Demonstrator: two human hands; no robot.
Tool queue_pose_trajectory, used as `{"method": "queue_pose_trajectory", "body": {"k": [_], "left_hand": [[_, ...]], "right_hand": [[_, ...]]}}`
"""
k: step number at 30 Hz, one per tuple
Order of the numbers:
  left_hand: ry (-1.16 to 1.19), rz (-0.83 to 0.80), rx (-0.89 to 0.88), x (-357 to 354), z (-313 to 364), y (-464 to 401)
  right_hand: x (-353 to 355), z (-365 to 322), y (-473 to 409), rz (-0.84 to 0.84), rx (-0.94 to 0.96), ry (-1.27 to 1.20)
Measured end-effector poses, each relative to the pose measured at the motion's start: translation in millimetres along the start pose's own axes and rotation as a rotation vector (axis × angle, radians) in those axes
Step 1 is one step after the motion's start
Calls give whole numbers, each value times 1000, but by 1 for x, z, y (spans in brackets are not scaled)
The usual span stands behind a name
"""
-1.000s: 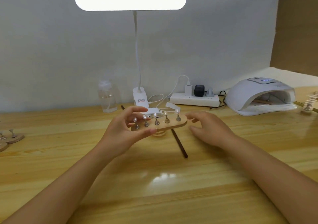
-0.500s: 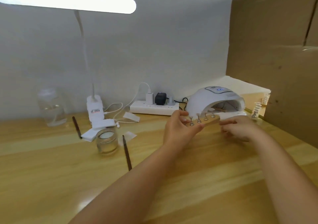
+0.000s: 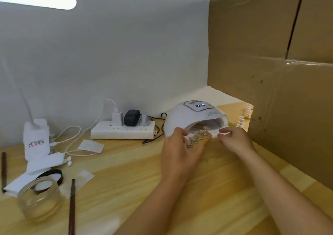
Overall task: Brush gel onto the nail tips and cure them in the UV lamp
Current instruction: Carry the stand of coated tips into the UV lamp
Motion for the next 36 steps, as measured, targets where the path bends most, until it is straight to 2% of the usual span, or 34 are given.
{"method": "queue_pose_trajectory", "body": {"k": [4,7,11,15,19,27,31,36], "left_hand": [[-18,28,-2,1,-4,-3],[-42,41,9,2,-8,-7],[-20,48,41,3,-12,-9],[-4,47,53,3,-13,-8],[24,39,87,2,-13,-8],[48,38,103,5,-10,-8],[41,38,124,7,-10,-8],[38,15,123,10,-11,-9]], "right_hand": [[-17,-13,-22,-58,151,173],[-34,-14,-31,-94,126,365],[-40,-17,-37,-2,164,519],[-30,-17,-36,91,262,481],[-11,-14,-27,82,386,501],[42,22,15,122,234,327],[62,37,37,164,195,369],[72,45,49,170,233,416]]}}
Point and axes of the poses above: each hand's wrist, its own y-axis away from the middle knuckle, its own x-axis out of the back of the hand, z = x × y, the point moved 5 cm from there along -y, towards the middle knuckle, and after that the axes turned 13 degrees about z, right-handed, at the moved point
